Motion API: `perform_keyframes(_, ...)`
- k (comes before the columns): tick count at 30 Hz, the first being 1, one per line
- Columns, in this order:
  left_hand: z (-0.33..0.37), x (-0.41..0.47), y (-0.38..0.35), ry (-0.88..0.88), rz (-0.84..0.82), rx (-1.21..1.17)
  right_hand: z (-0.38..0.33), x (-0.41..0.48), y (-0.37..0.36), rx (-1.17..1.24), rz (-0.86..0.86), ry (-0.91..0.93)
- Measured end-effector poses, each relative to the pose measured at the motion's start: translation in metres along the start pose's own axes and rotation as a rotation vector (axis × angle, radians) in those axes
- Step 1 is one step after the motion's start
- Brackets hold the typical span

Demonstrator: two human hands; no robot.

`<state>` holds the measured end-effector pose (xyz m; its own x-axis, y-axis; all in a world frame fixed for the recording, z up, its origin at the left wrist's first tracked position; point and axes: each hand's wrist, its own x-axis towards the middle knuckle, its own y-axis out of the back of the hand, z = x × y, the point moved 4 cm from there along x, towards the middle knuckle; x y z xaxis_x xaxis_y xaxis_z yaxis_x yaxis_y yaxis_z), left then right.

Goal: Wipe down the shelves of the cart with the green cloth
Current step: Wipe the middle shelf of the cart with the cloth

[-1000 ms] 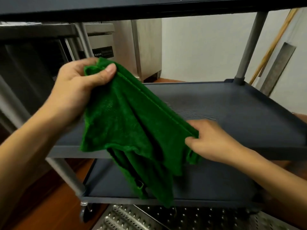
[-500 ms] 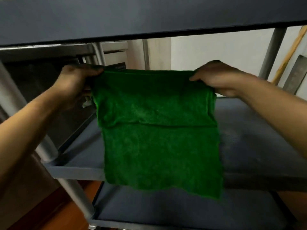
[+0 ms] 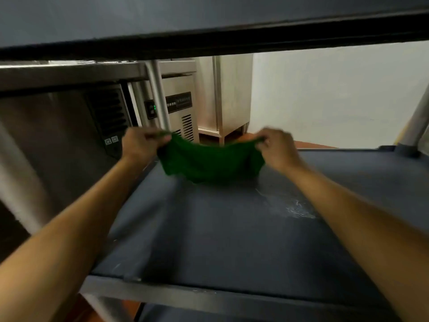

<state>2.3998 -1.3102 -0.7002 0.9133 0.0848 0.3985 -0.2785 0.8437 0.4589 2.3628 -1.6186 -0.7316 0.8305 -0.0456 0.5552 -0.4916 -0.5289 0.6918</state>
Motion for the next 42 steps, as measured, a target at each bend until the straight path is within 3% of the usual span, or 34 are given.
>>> perform_keyframes(2,-0.043,-0.021,-0.021,0.023,-0.2,0.242,0.02,-0.02,-0.036,-0.074,-0.346,-0.044)
perform_keyframes(5,-0.074,-0.04,-0.035,-0.049,-0.369,0.426,0.027,-0.041,-0.054,-0.166,-0.538,-0.013)
perform_keyframes(8,-0.076,-0.055,-0.041,-0.147,-0.5,0.392,0.03,-0.046,-0.056,-0.257,-0.574,-0.002)
perform_keyframes(11,-0.079,-0.058,-0.044,-0.259,-0.539,0.563,0.033,-0.051,-0.055,-0.227,-0.602,-0.07)
perform_keyframes(18,-0.069,-0.069,-0.034,-0.25,-0.488,0.57,0.023,-0.074,-0.031,-0.2,-0.596,-0.077)
perform_keyframes(38,-0.026,-0.179,0.016,-0.191,-0.641,0.582,-0.032,-0.191,0.063,-0.174,-0.692,-0.005)
perform_keyframes(42,-0.008,-0.2,0.031,-0.221,-0.652,0.473,-0.043,-0.207,0.086,-0.154,-0.691,0.032)
